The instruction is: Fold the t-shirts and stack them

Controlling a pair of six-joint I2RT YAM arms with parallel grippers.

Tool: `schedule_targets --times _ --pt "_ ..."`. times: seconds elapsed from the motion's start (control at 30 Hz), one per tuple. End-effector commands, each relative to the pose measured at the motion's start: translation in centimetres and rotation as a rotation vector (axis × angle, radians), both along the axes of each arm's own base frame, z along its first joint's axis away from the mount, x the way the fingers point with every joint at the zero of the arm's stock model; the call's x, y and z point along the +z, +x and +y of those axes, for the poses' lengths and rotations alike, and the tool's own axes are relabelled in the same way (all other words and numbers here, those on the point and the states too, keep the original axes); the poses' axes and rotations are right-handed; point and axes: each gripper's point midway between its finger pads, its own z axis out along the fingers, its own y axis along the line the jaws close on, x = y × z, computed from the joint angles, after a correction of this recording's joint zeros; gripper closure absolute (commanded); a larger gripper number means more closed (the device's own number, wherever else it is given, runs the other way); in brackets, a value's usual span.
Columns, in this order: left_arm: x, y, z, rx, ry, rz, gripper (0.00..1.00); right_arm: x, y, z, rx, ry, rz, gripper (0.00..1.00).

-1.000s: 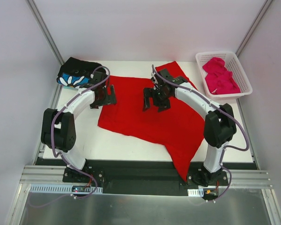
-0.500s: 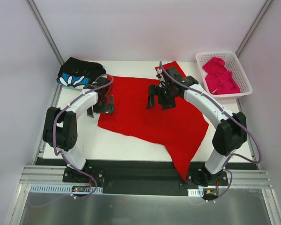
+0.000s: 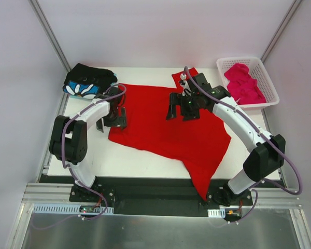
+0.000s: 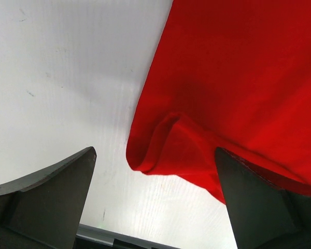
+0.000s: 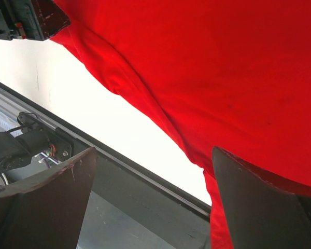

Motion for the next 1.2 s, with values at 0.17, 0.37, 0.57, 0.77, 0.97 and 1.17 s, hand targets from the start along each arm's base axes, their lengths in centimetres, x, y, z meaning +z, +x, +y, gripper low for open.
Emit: schedule_targets --times 0.17,0.37,0.57,0.77,0.97,1.17 --pt "-1.4 1.9 -1.2 0.018 -0.034 0.004 0.03 1.2 -1.0 -1.3 0.005 0.004 -0.015 0.04" --pt "0.3 3.2 -1.8 0.008 -0.068 -0.054 0.03 0.9 -1.0 -1.6 0.006 -0.009 -0.006 0.04" --pt "0.6 4.1 -2.1 0.004 -0.073 -0.067 0.02 1.0 -1.2 -1.5 0.010 -0.005 -0.004 0.04" --pt "-1.4 2.8 -2.1 0.017 -0.077 0.002 0.02 1.5 -1.3 -1.7 0.009 0.001 -0.009 0.04" --pt "-1.9 0.8 -1.2 0.029 -0.051 0.025 0.01 2.2 -1.5 -1.7 0.010 0.031 -0.014 0.04" --pt "-1.8 -1.6 -1.5 0.046 -0.092 0.047 0.01 2.8 -2.1 -1.8 0.005 0.046 -0.022 0.04"
